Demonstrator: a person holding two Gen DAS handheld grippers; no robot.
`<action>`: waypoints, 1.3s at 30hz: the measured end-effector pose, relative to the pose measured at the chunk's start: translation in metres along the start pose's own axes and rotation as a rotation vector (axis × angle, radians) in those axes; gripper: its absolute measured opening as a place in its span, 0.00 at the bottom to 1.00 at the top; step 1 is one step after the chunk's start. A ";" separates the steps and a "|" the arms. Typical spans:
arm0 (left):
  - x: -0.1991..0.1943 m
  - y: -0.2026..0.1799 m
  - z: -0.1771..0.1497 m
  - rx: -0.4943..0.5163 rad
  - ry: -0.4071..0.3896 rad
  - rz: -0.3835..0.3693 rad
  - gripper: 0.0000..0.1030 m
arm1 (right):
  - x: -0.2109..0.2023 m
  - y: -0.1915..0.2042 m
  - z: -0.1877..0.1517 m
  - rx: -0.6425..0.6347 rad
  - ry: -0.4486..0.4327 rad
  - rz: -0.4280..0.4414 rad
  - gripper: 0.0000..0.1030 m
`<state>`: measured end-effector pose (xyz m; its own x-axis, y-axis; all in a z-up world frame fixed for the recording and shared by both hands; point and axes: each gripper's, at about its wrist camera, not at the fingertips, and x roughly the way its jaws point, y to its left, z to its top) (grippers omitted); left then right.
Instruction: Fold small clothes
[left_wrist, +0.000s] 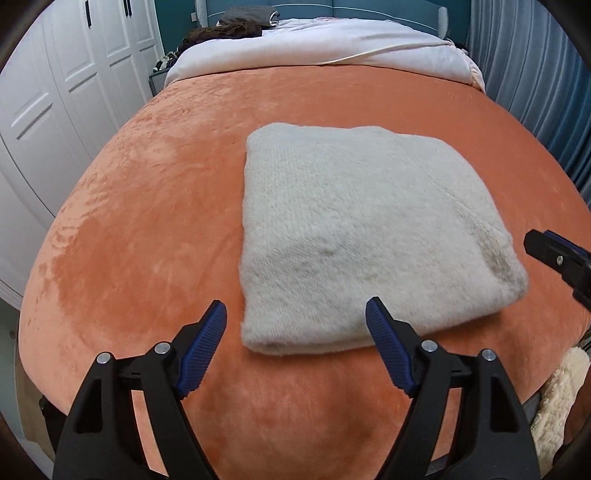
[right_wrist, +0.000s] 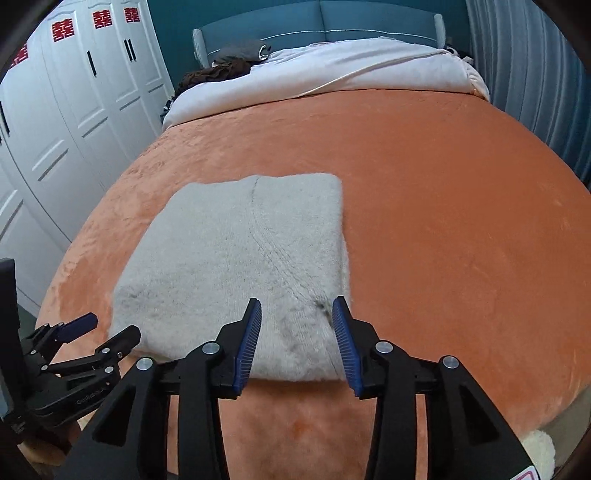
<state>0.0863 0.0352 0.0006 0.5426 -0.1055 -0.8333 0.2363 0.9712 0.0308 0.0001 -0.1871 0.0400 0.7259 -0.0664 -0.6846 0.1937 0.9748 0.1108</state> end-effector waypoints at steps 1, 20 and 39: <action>-0.001 -0.003 -0.002 0.001 0.002 -0.001 0.74 | -0.002 0.000 -0.008 0.002 -0.003 -0.022 0.50; 0.012 -0.020 -0.081 -0.044 -0.013 0.093 0.85 | 0.035 0.010 -0.109 -0.001 0.011 -0.171 0.82; 0.021 -0.021 -0.104 -0.065 -0.137 0.111 0.96 | 0.048 0.025 -0.128 -0.020 -0.041 -0.177 0.91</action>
<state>0.0091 0.0347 -0.0754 0.6679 -0.0207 -0.7439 0.1186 0.9898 0.0789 -0.0447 -0.1385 -0.0829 0.7081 -0.2453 -0.6621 0.3077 0.9512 -0.0233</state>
